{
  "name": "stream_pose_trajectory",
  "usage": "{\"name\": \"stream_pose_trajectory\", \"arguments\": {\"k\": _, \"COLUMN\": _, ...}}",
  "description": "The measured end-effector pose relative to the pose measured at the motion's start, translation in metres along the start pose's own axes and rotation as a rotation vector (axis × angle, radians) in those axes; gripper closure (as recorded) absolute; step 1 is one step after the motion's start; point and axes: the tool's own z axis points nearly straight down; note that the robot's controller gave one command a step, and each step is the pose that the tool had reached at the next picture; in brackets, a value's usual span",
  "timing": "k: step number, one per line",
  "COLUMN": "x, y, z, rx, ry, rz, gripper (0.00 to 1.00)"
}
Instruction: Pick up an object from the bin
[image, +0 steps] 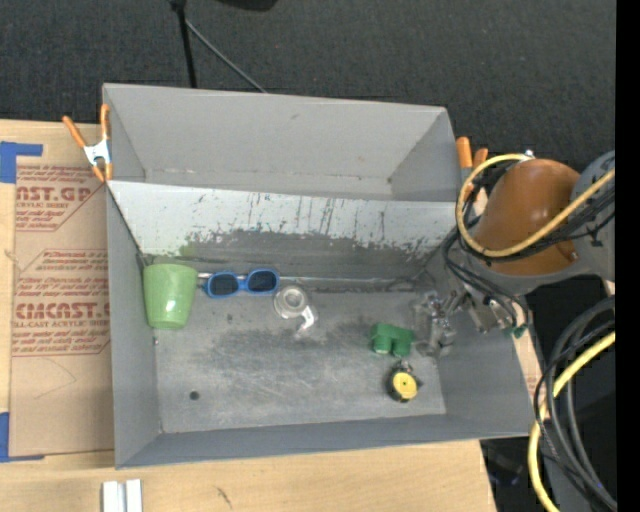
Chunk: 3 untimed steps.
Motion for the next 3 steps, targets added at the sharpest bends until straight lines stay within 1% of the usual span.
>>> {"name": "stream_pose_trajectory", "arguments": {"k": 1, "x": 0.000, "y": 0.001, "z": 0.000, "rx": -0.002, "ry": 0.000, "rz": 0.000, "gripper": 0.00}}
{"name": "stream_pose_trajectory", "arguments": {"k": 2, "x": -0.030, "y": 0.034, "z": 0.042, "rx": -0.004, "ry": 0.000, "rz": -0.266, "gripper": 0.00}}
{"name": "stream_pose_trajectory", "arguments": {"k": 3, "x": -0.030, "y": 0.033, "z": 0.042, "rx": -0.004, "ry": 0.000, "rz": -0.263, "gripper": 1.00}}
